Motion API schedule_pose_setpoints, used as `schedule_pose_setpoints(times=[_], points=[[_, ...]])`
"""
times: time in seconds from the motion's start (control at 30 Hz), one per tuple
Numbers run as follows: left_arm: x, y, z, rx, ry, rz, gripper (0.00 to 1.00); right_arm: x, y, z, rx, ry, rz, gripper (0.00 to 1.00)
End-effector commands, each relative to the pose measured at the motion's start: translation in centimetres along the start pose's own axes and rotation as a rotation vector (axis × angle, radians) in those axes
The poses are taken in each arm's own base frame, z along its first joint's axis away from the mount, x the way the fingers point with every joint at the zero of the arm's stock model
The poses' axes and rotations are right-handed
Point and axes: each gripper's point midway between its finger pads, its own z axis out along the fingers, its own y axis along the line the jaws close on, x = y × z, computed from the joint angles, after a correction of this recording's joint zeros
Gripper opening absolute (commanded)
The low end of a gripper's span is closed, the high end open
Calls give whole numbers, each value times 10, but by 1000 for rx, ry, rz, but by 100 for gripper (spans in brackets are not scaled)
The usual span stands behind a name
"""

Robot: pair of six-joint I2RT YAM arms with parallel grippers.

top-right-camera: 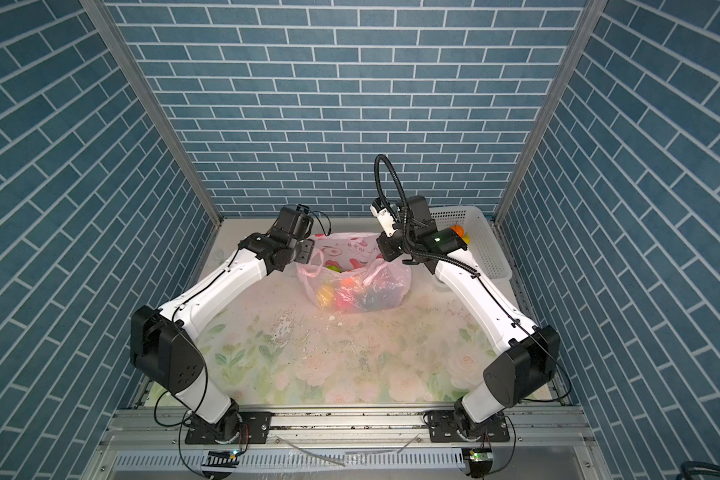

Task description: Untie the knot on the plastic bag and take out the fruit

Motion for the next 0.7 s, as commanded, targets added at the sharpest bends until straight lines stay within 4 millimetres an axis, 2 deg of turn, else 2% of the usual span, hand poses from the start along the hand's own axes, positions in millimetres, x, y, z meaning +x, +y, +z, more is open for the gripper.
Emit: schedule_pose_setpoints(times=[0.0, 0.13, 0.27, 0.37, 0.47, 0.53, 0.6, 0.63, 0.67], points=[[18, 36, 4, 3, 55, -86, 43, 5, -13, -12, 49, 2, -17, 0], [14, 25, 4, 87, 47, -79, 27, 6, -16, -9, 54, 5, -15, 0], [11, -3, 3, 239, 42, -84, 9, 13, -19, 0, 55, 26, 0, 0], [8, -25, -6, 377, 29, -76, 3, 25, -25, 10, 41, 59, 48, 0], [11, -36, -15, 455, 34, -45, 2, 34, -29, 13, 38, 80, 66, 0], [15, -36, -17, 465, 35, -20, 14, 32, -29, 10, 35, 66, 66, 0], [17, -37, -20, 487, 30, -15, 41, 27, -26, 7, 22, 51, 66, 0], [17, -38, -23, 499, 24, -16, 59, 25, -25, 5, 15, 46, 68, 0], [16, -39, -26, 514, 10, -13, 72, 23, -24, 4, 7, 39, 67, 0]])
